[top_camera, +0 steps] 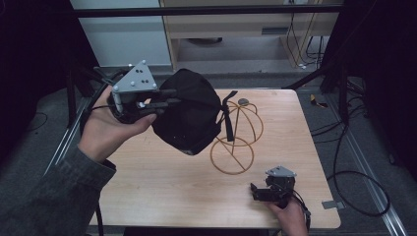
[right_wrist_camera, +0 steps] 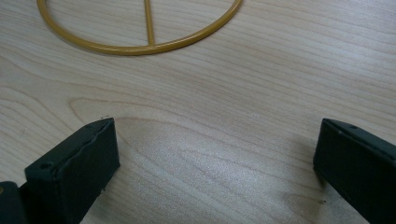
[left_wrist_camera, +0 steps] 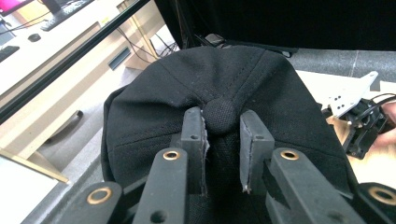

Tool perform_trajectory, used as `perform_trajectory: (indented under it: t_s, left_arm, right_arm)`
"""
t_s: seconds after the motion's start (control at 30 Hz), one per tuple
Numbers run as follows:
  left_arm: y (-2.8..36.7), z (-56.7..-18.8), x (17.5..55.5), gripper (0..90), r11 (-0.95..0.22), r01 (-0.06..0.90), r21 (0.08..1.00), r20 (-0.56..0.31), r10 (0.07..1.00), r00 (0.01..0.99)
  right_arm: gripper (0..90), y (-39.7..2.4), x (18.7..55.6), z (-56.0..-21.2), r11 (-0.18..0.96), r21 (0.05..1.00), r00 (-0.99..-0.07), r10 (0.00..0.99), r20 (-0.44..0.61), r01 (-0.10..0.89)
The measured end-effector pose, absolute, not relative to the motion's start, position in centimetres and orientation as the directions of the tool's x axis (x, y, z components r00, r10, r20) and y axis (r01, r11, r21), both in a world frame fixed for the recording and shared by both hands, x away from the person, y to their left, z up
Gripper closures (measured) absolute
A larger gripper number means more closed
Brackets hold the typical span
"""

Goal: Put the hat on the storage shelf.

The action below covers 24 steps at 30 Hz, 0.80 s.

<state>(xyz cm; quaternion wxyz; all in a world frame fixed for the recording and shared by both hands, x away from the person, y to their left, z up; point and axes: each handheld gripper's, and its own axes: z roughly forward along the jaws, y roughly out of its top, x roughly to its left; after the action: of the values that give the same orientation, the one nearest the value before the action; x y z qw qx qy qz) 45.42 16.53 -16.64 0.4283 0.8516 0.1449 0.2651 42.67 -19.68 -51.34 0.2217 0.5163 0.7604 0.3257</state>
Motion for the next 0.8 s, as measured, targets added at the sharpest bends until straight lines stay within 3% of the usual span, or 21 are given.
perform_trajectory:
  t_s: [0.8]
  left_arm:
    - [9.3, -17.6, 48.5, 74.4, -0.6, 0.015, 0.8, 0.309, 0.433, 0.847]
  right_arm:
    - [0.4, -19.7, 42.7, -51.3, 0.254, 0.724, -0.368, 0.93, 0.0, 0.641]
